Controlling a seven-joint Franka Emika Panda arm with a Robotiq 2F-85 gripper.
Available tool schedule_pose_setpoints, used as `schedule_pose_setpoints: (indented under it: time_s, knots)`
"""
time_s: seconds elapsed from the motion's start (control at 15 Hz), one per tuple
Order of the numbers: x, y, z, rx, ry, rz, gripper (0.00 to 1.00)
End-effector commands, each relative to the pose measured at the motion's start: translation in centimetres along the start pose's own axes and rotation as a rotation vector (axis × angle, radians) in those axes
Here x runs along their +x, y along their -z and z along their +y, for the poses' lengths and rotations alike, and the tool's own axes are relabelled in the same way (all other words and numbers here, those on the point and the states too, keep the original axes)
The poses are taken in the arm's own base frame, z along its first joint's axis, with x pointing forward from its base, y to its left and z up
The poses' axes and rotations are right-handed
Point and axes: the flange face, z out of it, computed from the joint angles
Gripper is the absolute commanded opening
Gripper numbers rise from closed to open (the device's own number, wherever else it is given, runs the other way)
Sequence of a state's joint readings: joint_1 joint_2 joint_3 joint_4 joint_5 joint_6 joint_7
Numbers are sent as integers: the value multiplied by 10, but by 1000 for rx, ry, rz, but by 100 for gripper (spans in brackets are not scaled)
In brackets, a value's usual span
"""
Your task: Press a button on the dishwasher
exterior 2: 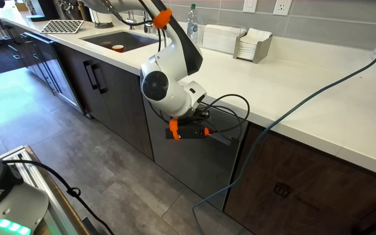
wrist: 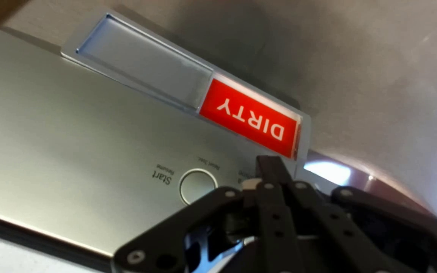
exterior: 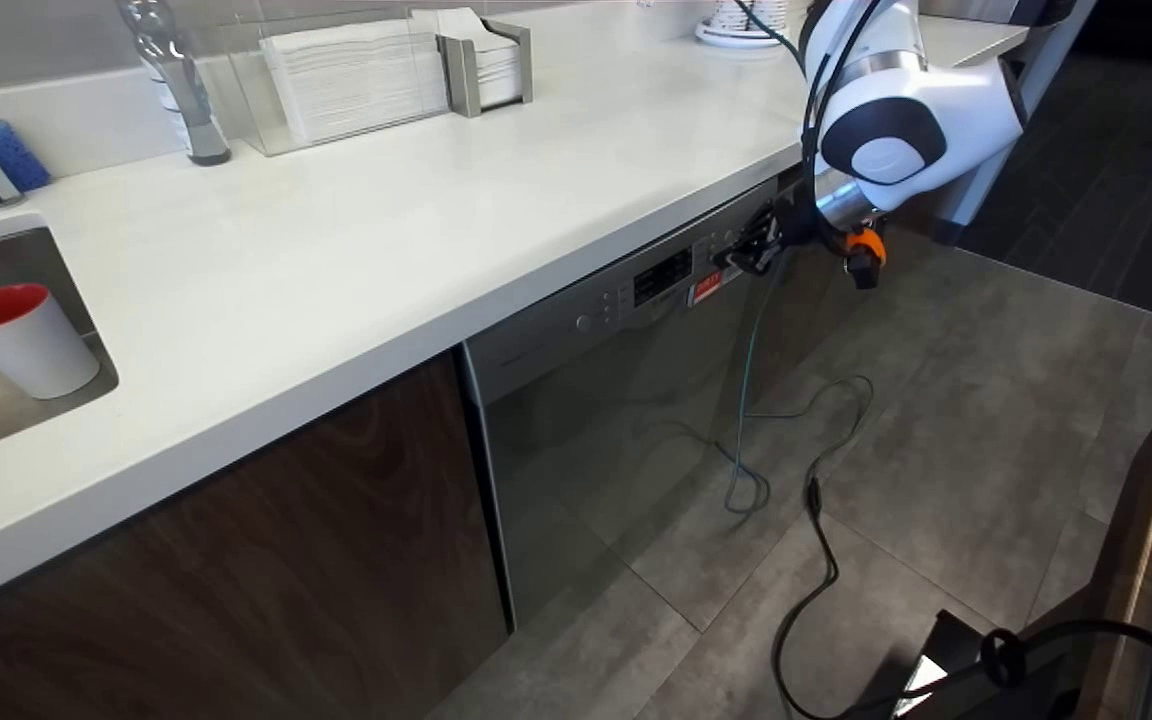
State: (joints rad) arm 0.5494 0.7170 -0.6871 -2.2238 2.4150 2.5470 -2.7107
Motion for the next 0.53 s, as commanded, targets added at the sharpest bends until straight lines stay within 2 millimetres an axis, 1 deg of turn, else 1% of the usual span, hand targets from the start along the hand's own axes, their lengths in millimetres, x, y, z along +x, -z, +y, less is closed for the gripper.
schedule_pose_setpoints:
  time_s: [0.0,0.07,0.47]
  knots:
    - [8,-7,7,-27,-10,39,0]
    - [7,-7,7,-29,-7,41,0]
    - [16,-5,8,-39,47,35,0]
